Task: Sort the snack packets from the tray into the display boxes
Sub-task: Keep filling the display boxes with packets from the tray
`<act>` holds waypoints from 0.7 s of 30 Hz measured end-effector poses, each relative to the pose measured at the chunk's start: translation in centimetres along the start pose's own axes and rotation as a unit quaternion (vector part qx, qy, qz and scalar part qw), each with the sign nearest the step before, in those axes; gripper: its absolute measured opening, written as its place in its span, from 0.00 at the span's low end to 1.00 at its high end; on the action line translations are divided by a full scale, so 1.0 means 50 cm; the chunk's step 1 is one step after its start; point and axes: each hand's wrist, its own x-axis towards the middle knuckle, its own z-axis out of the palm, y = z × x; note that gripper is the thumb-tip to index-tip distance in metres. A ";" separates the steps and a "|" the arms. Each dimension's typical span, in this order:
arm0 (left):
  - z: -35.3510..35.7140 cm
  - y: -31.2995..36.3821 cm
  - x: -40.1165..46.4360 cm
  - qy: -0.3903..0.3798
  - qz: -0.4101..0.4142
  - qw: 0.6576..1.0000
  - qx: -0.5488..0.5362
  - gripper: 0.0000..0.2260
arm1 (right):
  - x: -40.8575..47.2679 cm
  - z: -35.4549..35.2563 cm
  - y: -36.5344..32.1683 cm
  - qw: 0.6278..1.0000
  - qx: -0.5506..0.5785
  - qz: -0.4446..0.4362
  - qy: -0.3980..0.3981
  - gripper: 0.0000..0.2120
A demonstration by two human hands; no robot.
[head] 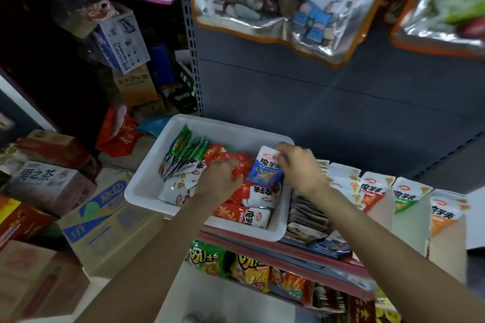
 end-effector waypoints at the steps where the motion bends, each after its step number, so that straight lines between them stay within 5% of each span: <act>1: 0.002 0.015 0.000 0.019 0.014 1.000 -0.017 0.13 | -0.004 -0.018 0.008 0.999 0.030 -0.005 0.031 0.07; 6: 0.017 0.119 0.000 0.094 0.078 0.989 -0.081 0.13 | -0.043 -0.121 0.058 0.985 0.121 -0.033 0.117 0.08; 11: 0.042 0.230 0.015 0.076 0.131 0.978 -0.143 0.14 | -0.093 -0.206 0.141 0.974 0.106 -0.040 0.197 0.09; 16: 0.090 0.329 0.018 -0.006 0.155 0.987 -0.051 0.16 | -0.139 -0.254 0.240 0.962 0.047 0.003 0.268 0.17; 21: 0.135 0.386 0.035 -0.102 0.196 0.963 0.152 0.20 | -0.174 -0.270 0.311 0.953 0.014 0.036 0.302 0.10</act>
